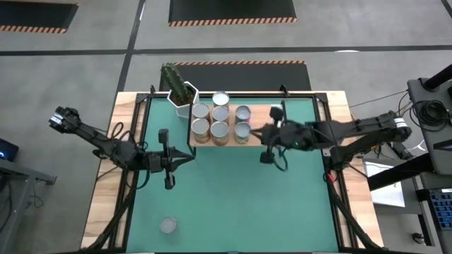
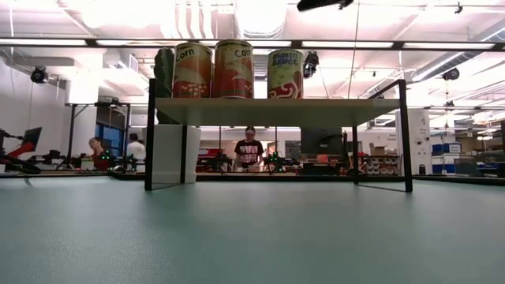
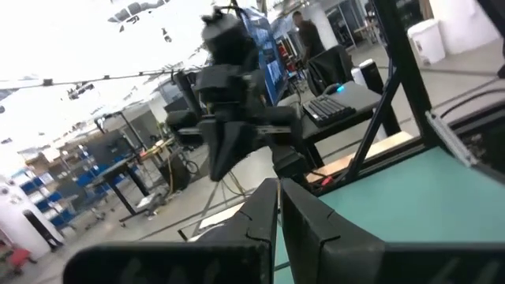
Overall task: Pick and place cans onto a shelf
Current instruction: Put the canned pineapple rings on the shelf
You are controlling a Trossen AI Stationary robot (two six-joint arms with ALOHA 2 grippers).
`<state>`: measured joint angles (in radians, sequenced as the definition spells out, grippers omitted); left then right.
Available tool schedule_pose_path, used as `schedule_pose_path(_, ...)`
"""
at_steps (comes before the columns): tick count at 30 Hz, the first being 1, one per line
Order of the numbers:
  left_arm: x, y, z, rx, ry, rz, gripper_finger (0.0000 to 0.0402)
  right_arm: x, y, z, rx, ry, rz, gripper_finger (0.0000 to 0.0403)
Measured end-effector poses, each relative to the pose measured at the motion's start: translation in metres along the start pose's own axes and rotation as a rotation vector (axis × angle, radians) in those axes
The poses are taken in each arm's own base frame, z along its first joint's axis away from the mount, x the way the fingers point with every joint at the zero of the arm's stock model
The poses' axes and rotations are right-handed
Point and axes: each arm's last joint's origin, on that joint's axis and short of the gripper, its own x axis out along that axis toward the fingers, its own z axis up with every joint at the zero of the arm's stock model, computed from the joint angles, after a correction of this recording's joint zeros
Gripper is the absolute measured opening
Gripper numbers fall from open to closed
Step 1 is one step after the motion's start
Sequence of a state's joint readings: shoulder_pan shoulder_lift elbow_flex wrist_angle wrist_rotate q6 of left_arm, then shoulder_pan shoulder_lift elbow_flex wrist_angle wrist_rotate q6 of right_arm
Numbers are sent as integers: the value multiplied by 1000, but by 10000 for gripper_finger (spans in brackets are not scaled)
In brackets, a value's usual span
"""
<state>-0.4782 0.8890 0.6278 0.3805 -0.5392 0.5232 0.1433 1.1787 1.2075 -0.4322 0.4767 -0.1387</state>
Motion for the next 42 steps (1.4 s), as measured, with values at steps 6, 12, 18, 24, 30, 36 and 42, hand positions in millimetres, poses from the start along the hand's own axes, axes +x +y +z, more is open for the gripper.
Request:
schedule_pose_path(6, 3, -2, 2, -109, -26, 11, 1, -5, 34, -25, -59, -243, 51, 9)
schedule_pose_path(12, 6, -5, 1, -221, -31, -1, 1, -17, 40, -43, -93, -313, 72, 9)
schedule_pose_path(18, 9, -16, -2, -365, -9, -50, 1, -35, 31, -47, -80, -369, 83, 9)
schedule_pose_path(24, 9, -26, -1, -477, 44, -107, 1, -40, 29, -53, -81, -373, 84, 9)
schedule_pose_path(30, 19, -29, 18, -532, 202, -210, 1, -40, 28, -51, -72, -388, 81, 9)
schedule_pose_path(36, 32, -38, 33, -564, 501, -392, 1, -42, 31, -51, -63, -396, 98, 9)
schedule_pose_path(42, 38, -54, 32, -630, 969, -367, 1, -47, 37, -48, -76, -431, 123, 9)
